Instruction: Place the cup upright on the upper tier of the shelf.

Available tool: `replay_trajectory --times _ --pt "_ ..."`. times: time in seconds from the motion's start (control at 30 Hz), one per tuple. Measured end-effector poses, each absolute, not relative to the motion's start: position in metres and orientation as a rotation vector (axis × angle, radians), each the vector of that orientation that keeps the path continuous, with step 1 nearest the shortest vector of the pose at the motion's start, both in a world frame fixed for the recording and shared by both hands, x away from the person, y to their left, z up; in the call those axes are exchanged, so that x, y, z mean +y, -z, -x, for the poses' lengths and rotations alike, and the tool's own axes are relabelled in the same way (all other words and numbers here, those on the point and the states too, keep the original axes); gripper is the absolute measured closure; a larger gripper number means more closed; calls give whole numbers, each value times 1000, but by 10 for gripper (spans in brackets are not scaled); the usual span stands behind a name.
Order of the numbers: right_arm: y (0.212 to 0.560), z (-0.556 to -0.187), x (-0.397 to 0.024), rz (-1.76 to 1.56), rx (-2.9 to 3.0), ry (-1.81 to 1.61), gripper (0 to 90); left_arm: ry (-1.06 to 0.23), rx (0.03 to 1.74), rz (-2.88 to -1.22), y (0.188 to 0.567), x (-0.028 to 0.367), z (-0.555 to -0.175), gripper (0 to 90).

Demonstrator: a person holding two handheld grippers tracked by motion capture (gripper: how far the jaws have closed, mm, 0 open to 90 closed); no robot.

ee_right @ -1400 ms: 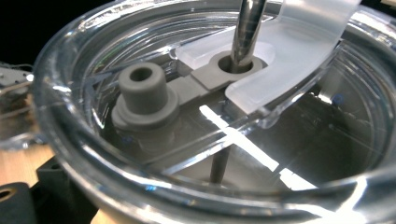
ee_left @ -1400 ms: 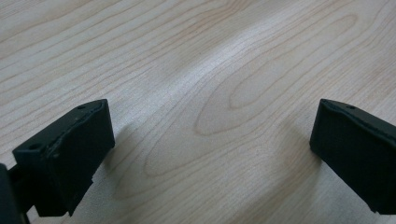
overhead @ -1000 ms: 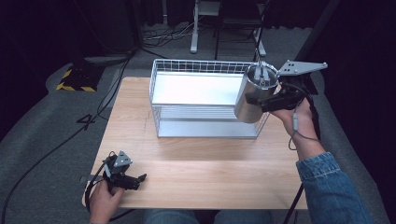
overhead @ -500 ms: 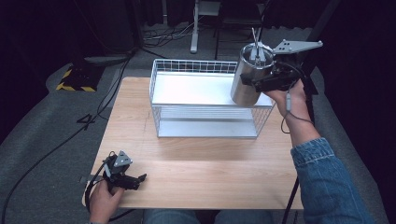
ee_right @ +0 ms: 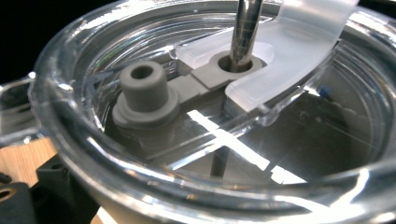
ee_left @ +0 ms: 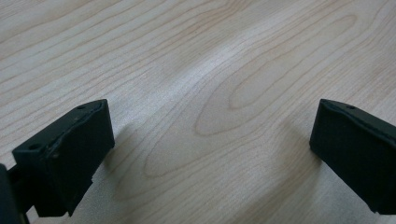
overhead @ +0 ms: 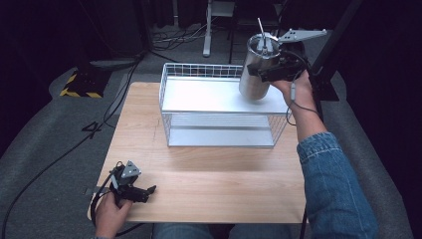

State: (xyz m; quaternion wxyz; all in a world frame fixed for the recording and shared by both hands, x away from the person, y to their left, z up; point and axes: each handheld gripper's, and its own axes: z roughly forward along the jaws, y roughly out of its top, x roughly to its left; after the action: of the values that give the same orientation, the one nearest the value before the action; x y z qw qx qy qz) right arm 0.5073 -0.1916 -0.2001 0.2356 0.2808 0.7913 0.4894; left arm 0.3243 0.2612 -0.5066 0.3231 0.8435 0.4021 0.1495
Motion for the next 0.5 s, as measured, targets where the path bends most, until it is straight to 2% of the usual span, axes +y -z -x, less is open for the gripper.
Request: replay_trajectory --times 0.5 --pt "223 -528 -181 -812 2203 -1316 38 -392 1055 -2214 507 261 -324 2"
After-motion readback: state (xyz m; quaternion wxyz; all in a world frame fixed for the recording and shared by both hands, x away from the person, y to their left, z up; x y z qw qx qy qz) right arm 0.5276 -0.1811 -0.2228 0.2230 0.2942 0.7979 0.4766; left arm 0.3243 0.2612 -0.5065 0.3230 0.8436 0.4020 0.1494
